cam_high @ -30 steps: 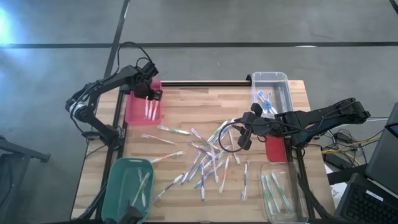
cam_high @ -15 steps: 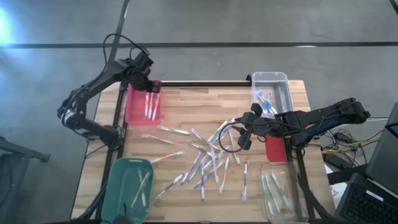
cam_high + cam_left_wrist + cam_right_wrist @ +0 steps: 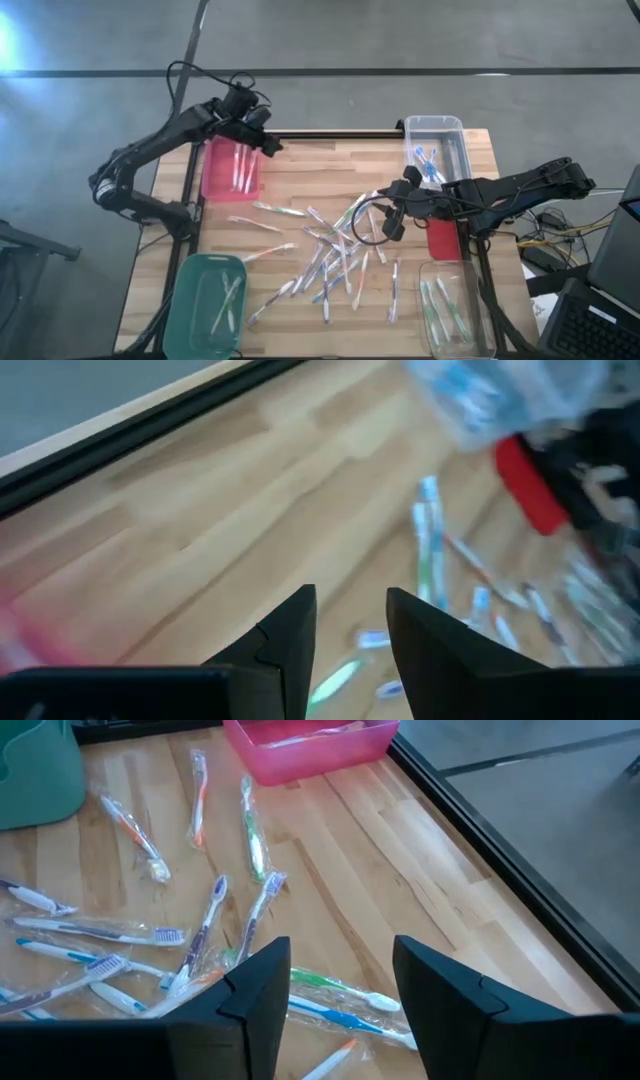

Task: Pick & Place Toothbrushes
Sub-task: Put the green toothbrush into the green bin

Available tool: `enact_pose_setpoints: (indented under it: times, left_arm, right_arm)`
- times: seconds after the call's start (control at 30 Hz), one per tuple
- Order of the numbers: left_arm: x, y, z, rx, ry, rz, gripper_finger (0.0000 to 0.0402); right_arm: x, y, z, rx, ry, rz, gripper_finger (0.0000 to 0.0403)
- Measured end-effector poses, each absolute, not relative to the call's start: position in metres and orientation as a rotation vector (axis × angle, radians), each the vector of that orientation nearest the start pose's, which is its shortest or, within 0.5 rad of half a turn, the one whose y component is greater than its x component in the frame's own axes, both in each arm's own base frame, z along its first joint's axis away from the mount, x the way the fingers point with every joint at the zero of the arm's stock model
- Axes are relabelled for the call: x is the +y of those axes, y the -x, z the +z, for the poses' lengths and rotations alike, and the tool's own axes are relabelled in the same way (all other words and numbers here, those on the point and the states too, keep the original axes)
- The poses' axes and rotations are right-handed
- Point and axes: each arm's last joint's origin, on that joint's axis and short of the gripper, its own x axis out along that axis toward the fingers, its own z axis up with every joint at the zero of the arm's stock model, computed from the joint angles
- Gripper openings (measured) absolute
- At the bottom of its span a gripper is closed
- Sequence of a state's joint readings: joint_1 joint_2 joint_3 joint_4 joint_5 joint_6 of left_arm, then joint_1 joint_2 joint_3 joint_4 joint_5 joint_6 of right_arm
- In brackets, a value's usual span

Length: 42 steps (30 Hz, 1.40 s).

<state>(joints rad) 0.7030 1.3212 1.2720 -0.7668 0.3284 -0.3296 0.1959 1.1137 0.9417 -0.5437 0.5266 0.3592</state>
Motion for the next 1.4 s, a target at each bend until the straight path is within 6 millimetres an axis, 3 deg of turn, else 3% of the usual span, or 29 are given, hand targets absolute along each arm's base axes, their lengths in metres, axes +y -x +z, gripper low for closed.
enact_pose_setpoints:
  times: [0.3, 0.6, 0.8, 1.03, 1.27, 1.4]
  left_arm:
    - [0.137, -0.234, 0.342, 0.670, 0.459, 0.255, 0.0129]
    - [0.101, -0.251, 0.333, 0.754, 0.001, -0.016, 0.0129]
    - [0.084, -0.255, 0.320, 0.847, -0.278, -0.068, 0.0129]
    - [0.078, -0.256, 0.308, 0.883, -0.207, -0.048, 0.0128]
    - [0.081, -0.249, 0.271, 1.107, -0.216, 0.061, 0.0126]
    - [0.084, -0.258, 0.250, 1.194, -0.193, 0.052, 0.0126]
  right_arm:
    - [0.030, -0.224, 0.297, 0.604, -0.088, -0.430, 0.0162]
    - [0.030, -0.224, 0.297, 0.604, -0.089, -0.430, 0.0136]
    - [0.030, -0.224, 0.297, 0.604, -0.088, -0.430, 0.0120]
    - [0.030, -0.224, 0.297, 0.604, -0.088, -0.430, 0.0105]
    - [0.030, -0.224, 0.297, 0.604, -0.088, -0.430, 0.0092]
    - [0.030, -0.224, 0.297, 0.604, -0.089, -0.430, 0.0088]
